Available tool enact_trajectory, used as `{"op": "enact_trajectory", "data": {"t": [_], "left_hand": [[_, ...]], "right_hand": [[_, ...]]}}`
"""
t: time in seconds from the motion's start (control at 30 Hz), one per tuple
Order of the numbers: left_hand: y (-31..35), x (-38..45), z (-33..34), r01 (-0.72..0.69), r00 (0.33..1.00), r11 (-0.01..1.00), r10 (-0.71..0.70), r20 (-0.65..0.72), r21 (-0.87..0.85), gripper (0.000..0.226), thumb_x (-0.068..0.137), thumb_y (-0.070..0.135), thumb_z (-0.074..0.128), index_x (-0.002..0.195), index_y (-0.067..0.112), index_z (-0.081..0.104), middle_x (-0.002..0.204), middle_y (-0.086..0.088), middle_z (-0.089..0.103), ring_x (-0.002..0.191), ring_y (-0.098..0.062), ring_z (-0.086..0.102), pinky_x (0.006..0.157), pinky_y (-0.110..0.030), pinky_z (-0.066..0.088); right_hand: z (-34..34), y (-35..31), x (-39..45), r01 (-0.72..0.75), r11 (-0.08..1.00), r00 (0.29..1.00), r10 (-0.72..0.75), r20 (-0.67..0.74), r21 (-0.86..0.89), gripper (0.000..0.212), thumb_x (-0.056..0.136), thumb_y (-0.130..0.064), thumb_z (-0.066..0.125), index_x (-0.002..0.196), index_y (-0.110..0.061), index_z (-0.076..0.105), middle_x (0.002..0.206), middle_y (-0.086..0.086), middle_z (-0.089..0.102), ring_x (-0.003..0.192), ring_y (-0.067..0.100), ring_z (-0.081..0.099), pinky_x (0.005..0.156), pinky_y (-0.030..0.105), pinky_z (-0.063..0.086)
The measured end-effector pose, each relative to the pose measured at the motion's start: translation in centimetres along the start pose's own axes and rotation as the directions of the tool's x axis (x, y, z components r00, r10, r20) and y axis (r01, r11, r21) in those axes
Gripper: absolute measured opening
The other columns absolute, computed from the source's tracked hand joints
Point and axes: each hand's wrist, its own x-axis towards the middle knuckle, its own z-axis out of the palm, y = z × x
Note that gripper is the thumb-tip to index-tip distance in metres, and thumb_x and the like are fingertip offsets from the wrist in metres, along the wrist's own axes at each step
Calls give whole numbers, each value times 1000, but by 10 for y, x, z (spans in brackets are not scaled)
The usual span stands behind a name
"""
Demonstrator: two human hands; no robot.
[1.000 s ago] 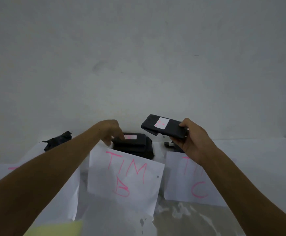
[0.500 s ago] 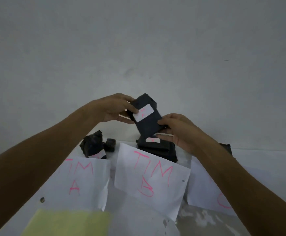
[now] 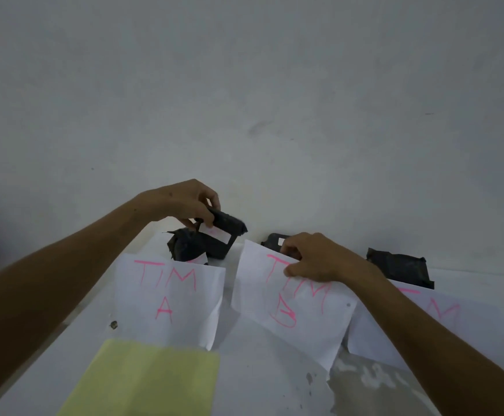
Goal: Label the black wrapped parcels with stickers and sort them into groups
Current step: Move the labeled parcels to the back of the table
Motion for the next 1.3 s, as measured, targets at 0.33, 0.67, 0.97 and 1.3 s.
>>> {"op": "enact_trajectory", "data": {"t": [0.33,0.67,0.97,1.3], "left_hand": [[-25,10,48,199,974,979,-192,-120,48,15,88,7,72,102,4,67,102,-16,66,82,-31,75,68,-38,65],[-28,9,67,267,942,652,-21,-335,709,21,90,21,63,81,11,48,72,-1,44,75,-23,55,68,-32,45],[-18,-7,59,107,933,735,159,-324,669,17,89,29,64,87,13,61,85,-3,60,79,-25,62,68,-34,48],[9,-76,88,-290,943,932,317,-101,218,10,91,19,67,84,15,73,67,8,74,59,-2,70,61,-27,60]], "right_hand": [[11,11,-7,-65,998,990,66,-127,9,22,91,-20,64,113,-23,63,111,6,62,94,24,63,82,41,56],[13,15,-12,-59,996,985,68,-156,63,27,88,-24,66,115,-23,66,111,4,67,95,23,65,85,45,58],[14,12,-22,-29,1000,973,27,-228,-4,40,91,-25,69,127,-18,55,120,5,60,110,24,56,92,45,53],[35,-8,-68,89,995,913,-65,-403,40,35,94,-26,69,126,-17,59,127,3,57,121,20,46,96,33,43]]}}
